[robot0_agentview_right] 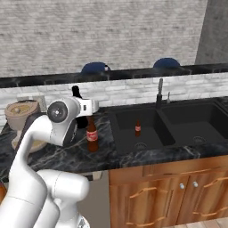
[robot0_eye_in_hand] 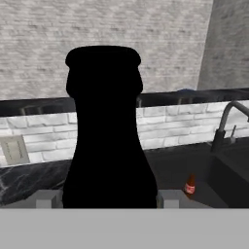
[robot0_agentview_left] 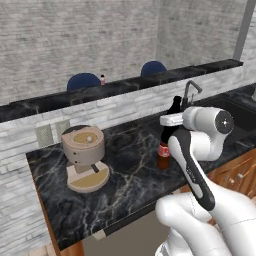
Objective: Place the large bottle from the dining counter next to the other large bottle outside the sink, and place the small bottle from the dining counter next to the other small bottle inside the sink.
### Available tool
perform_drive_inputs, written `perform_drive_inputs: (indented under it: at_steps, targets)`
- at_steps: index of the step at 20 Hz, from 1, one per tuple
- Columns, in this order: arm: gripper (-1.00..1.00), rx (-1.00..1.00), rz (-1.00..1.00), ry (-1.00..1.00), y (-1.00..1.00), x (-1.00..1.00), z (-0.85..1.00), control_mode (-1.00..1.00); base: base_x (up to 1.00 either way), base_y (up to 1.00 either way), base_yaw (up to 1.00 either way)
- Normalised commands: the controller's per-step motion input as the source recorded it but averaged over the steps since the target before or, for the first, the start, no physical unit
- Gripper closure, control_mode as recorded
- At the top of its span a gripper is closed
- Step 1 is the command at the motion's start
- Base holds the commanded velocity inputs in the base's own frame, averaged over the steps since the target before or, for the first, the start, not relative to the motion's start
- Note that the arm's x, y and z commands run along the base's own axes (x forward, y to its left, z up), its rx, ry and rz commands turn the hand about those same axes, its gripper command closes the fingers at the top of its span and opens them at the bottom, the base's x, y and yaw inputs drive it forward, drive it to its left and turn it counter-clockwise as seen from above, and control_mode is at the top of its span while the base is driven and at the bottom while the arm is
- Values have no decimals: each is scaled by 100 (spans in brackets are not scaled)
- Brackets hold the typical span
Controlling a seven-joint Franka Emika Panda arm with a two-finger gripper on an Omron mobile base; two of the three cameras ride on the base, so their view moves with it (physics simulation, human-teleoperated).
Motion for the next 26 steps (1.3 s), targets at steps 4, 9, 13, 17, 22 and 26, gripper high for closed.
perform_drive_inputs:
  at_steps: [4,9,13,17,22,26]
  targets:
    - [100,0,-2,1,-38,-12,-26,-100,0,0,0]
    - [100,0,-3,0,-28,-20,-27,-100,0,0,0]
    - [100,3,-3,0,-34,-22,-24,-100,0,0,0]
    - [100,4,-2,0,-36,-10,-16,-100,0,0,0]
    - [100,3,0,1,-19,0,-11,-100,0,0,0]
    - [100,2,3,3,-19,0,-22,-100,0,0,0]
